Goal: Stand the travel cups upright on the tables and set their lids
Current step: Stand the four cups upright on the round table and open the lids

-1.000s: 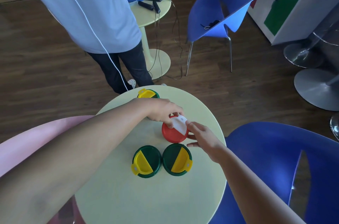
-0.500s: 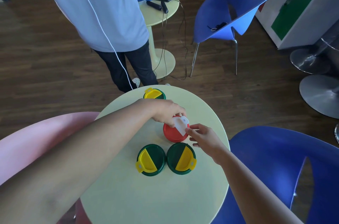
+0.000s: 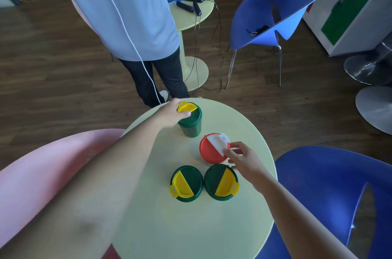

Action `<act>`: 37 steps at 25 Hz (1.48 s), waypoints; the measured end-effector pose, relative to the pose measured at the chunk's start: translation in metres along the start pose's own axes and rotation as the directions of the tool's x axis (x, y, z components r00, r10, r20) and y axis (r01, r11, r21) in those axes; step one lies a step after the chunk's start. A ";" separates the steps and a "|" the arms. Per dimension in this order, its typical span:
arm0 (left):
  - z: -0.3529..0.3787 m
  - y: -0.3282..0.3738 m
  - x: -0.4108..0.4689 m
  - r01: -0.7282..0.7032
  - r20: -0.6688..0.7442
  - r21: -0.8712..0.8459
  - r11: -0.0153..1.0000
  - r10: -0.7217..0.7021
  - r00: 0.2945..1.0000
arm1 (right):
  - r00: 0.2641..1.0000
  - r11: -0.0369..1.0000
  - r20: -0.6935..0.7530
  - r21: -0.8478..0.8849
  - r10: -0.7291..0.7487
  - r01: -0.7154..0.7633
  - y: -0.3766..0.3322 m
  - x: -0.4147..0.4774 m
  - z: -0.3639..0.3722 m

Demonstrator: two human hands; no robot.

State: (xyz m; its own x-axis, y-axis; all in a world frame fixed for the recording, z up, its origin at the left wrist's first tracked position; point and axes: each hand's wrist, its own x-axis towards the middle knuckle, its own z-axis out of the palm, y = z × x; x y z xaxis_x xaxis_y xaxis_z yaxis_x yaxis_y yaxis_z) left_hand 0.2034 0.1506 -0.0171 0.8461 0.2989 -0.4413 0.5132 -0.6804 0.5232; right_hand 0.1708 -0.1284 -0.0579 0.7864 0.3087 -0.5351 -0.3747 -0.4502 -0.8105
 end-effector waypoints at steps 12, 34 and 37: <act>0.006 -0.010 -0.030 -0.045 -0.048 0.080 0.996 0.049 0.998 | 0.997 0.994 -0.047 -0.096 0.056 -0.060 -0.011 -0.013 0.009; 0.051 -0.038 -0.116 0.000 -0.065 -0.036 0.999 -0.002 0.998 | 0.982 0.963 -0.001 -0.193 0.191 -0.187 0.014 -0.041 0.008; 0.050 -0.037 -0.119 0.017 -0.066 -0.060 0.998 -0.021 0.998 | 0.975 0.977 0.061 -0.039 0.212 -0.210 0.013 -0.046 0.006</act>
State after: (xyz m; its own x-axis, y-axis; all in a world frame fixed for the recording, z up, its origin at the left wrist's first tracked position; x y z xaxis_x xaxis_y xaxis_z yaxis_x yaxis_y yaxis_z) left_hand 0.0765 0.1069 -0.0211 0.8430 0.3561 -0.4031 0.5349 -0.6341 0.5584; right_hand 0.1271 -0.1432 -0.0456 0.6580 0.2568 -0.7079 -0.5116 -0.5374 -0.6704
